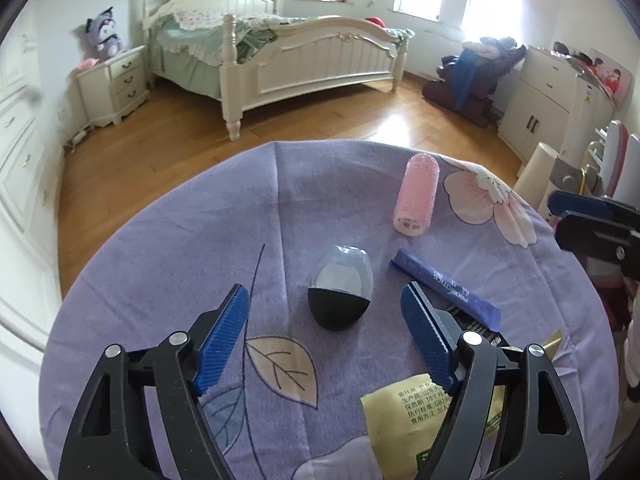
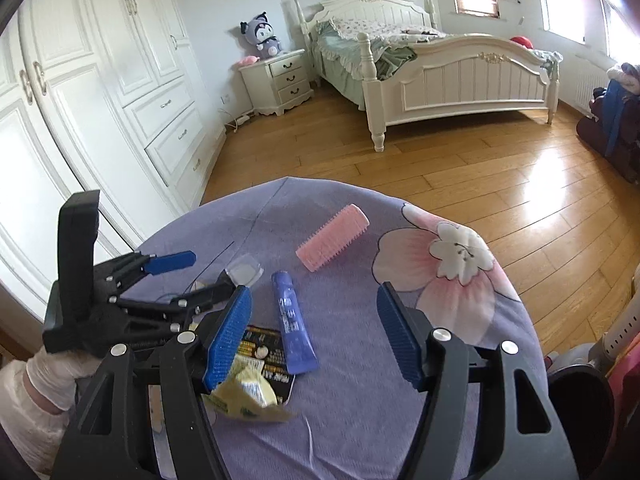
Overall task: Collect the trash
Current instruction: 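Grasp the pink hair roller with the right gripper while the left grasps the black cup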
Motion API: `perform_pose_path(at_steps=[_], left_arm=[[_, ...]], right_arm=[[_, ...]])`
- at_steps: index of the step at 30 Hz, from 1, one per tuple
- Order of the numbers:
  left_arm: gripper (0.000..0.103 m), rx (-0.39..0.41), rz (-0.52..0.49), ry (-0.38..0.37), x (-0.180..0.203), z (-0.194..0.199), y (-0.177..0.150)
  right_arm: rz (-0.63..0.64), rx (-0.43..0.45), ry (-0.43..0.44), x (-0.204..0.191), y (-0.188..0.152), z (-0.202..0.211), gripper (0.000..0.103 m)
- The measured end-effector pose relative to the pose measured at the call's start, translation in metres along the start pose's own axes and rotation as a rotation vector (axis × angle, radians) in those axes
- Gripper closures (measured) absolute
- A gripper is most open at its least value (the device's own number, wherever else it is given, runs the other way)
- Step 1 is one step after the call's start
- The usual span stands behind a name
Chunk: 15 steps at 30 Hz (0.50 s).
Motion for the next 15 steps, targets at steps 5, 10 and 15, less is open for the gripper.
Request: perform_pose_path(at_steps=[5, 10, 15], left_arm=[[0.04, -0.048, -0.021, 0.006, 0.002, -0.02, -0.004], [0.055, -0.037, -0.05, 0.036, 0.001, -0.023, -0.002], [0.062, -0.026, 0.006, 0.018, -0.006, -0.02, -0.001]], right_arm=[[-0.047, -0.064, -0.035, 0.01, 0.01, -0.048, 0.038], [-0.08, -0.158, -0.085, 0.016, 0.005, -0.086, 0.041], [-0.091, -0.196, -0.052, 0.01, 0.0, -0.104, 0.062]])
Point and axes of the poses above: each gripper's, at about its wrist camera, not at the fingertips, and z roughly against the way its jaws point, x to its right, y to its top, the point moved 6 cm from there along -z, roughly the way its jaws point, and after that the axes turned 11 degrees about x, right-handed, at the moved point
